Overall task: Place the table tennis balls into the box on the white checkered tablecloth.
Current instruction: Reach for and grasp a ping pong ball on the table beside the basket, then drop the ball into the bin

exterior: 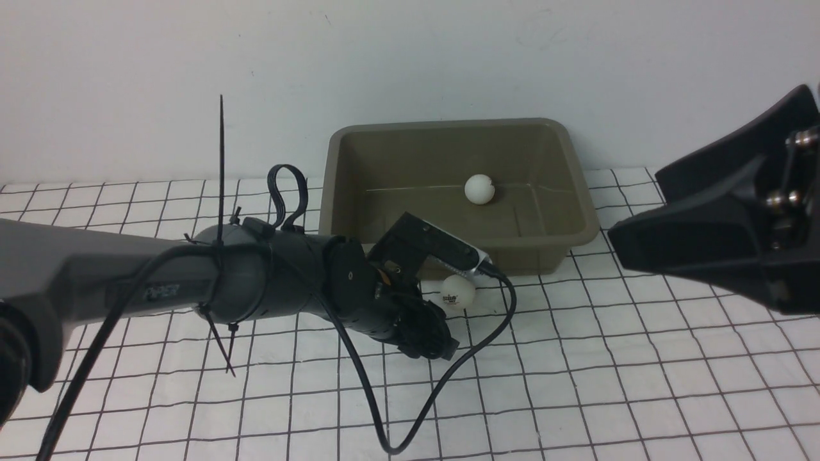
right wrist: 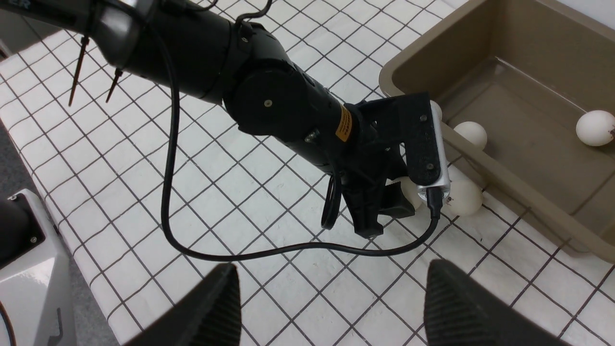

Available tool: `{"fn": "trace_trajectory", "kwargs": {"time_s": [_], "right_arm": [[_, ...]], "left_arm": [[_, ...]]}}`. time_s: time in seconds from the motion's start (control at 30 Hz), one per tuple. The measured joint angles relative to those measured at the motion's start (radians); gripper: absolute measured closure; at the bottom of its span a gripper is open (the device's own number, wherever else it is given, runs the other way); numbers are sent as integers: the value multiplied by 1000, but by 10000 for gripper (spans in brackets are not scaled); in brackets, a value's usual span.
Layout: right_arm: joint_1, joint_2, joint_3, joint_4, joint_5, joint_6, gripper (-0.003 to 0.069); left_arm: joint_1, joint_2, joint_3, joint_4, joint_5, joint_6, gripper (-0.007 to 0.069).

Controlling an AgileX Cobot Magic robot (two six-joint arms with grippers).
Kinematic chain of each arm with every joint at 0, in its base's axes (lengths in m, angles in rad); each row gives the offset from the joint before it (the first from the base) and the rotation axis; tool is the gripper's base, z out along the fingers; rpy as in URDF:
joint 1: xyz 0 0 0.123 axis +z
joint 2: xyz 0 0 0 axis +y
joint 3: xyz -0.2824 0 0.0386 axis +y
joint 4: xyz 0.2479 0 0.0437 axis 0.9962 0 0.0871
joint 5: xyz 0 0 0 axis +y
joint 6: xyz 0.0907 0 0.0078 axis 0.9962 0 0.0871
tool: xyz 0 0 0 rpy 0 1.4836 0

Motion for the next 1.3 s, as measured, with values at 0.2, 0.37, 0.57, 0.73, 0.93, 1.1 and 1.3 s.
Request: {"fn": "trace_trajectory", "kwargs": {"time_s": [0.2,0.37,0.57,0.73,0.93,1.1,1.3], "right_arm": [[0,0,0,0,0,0,195],[0,0,0,0,0,0,195],[0,0,0,0,9,0,195],[0,0,0,0,21,0,195],[0,0,0,0,22,-6,195],[0,0,0,1,22,-18,195],[0,0,0,1,30,-20,195]], "left_arm": [[0,-62,0,0,67,0,276],[0,-196,0,3,99,2,276],[30,-258,0,6,-87,94,276],[99,-194,-25,7,-167,202,276],[139,-79,-118,13,-166,253,154],[137,-118,-146,-53,-77,233,106],[134,-230,-152,-99,213,194,127]]}}
